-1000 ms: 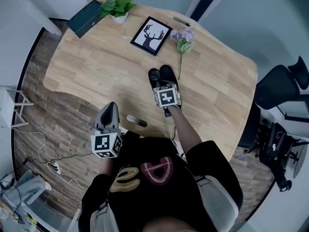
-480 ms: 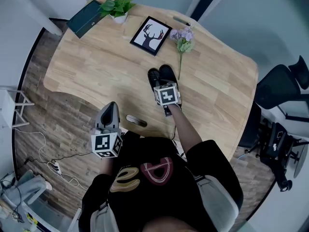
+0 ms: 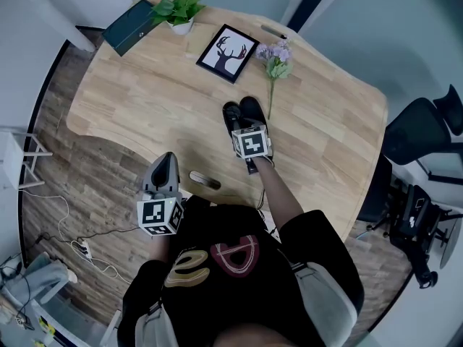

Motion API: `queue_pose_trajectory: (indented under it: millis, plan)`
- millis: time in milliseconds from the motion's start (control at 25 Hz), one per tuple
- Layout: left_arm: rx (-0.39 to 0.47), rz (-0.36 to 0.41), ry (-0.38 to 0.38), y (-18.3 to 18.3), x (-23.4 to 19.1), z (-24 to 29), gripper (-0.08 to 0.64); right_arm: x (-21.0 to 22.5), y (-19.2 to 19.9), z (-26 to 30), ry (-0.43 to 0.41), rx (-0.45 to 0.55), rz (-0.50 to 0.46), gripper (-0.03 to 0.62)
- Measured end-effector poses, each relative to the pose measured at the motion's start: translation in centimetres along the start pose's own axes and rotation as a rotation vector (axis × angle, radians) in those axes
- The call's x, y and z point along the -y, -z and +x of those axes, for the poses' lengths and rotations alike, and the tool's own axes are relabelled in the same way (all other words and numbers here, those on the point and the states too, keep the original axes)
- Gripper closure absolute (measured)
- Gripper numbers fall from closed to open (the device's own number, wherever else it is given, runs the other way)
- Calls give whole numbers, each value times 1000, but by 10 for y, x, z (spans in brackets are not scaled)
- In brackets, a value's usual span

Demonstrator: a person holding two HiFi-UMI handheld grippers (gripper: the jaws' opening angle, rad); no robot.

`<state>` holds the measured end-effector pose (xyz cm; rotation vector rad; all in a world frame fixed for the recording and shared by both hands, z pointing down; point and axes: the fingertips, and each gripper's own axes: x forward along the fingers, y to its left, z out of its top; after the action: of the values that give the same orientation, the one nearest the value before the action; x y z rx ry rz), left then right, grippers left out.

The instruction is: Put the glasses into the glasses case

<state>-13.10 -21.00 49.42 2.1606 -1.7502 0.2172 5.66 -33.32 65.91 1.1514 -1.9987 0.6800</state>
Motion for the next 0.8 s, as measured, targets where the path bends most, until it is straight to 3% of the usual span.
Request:
queue_pose_trajectory:
  millis: [160, 400, 800]
  plan:
    - [4, 4, 11, -1, 3, 0, 542, 2, -7, -6, -11, 46, 17, 478]
    - [18, 6, 35, -2, 9, -1, 543, -3, -12, -26, -46, 119, 32, 438]
    - [45, 19, 108, -7, 24, -2, 541, -12, -19, -72, -41, 226, 37, 417]
